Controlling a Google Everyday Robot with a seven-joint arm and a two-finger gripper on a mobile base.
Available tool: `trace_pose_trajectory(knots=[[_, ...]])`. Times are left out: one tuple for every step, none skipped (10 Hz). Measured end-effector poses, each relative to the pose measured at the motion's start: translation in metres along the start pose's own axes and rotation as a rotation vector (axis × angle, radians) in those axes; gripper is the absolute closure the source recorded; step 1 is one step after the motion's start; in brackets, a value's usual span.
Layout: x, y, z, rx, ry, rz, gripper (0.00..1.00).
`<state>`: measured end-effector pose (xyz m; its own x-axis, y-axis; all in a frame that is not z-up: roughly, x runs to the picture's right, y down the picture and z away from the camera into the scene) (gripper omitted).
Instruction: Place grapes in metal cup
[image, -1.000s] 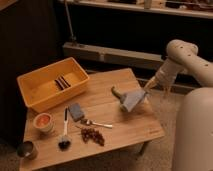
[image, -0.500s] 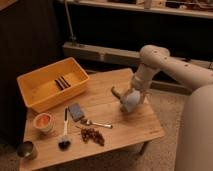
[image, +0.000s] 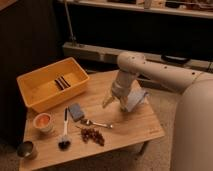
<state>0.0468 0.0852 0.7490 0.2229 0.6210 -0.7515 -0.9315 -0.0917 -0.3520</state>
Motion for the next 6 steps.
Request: trace_pose_trajectory(knots=[[0.0, 0.002, 0.0, 0.003, -0.001, -0.006, 0.34], [0.0, 0.003, 0.0, 0.012, -0.011, -0.016, 0.34], [0.003, 0.012, -0.006, 0.04, -0.054, -0.075, 0.34], [0.007, 0.031, -0.01, 0.056, -0.086, -0.173, 0.34], [0.012, 0.046, -0.014, 0.054, -0.104, -0.242, 0.34], [0.024, 0.067, -0.015, 0.049, -0.129, -0.362, 0.34]])
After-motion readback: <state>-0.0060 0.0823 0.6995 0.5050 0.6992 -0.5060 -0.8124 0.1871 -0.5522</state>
